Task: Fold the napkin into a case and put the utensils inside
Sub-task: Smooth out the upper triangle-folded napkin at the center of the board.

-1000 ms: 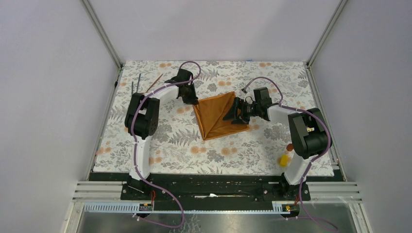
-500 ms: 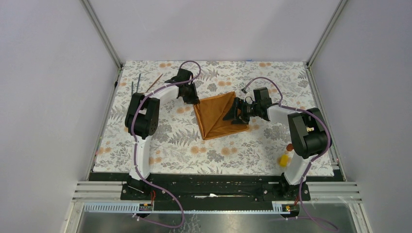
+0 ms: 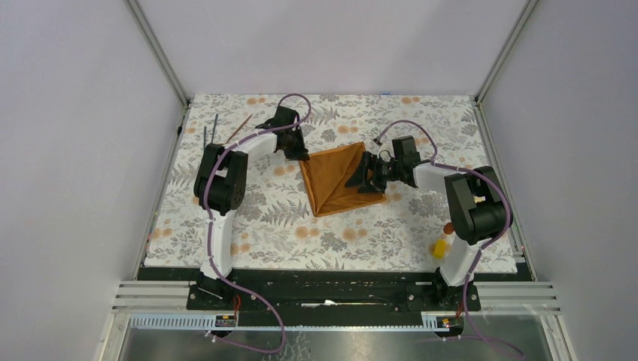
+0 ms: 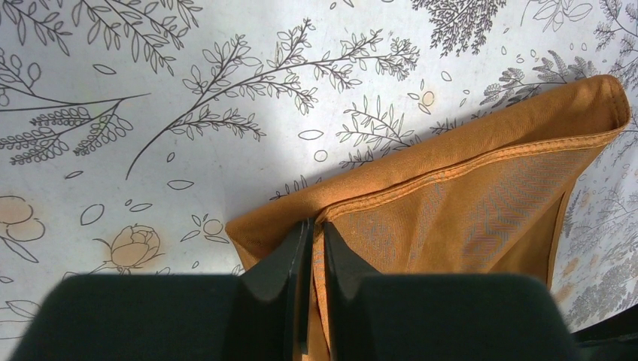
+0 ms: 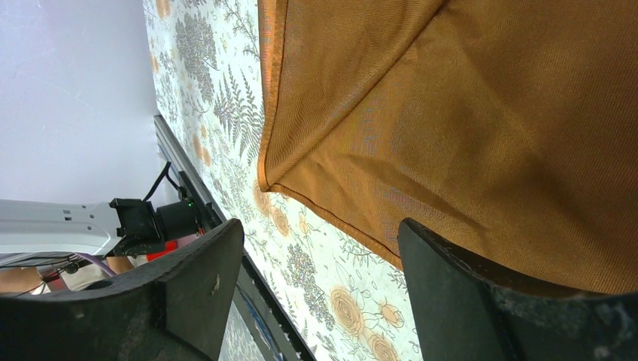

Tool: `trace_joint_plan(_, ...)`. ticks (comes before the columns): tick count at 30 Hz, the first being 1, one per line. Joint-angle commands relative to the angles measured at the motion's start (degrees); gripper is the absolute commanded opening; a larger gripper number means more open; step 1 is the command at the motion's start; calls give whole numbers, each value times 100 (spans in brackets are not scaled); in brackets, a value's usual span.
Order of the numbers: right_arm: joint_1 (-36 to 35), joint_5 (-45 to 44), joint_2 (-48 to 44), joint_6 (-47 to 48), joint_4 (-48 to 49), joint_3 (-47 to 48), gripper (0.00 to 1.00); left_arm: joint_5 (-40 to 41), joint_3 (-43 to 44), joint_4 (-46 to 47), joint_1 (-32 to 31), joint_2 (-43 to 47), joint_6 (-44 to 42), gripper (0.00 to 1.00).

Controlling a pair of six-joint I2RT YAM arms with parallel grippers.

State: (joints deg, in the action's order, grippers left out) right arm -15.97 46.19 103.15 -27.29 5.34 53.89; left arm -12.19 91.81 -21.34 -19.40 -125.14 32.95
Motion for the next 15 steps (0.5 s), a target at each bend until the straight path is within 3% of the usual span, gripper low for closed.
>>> trace_joint_plan(1, -46, 118, 55, -18, 178, 101, 82, 31, 131, 200, 37, 93, 9, 5)
trace_joint_plan(2, -47, 120, 74, -50, 209, 124, 82, 54, 149, 178, 42, 111, 10, 0)
trace_joint_plan(15, -64, -15, 882, -1270, 1389, 933, 86, 291, -164, 77, 212, 559, 1, 0)
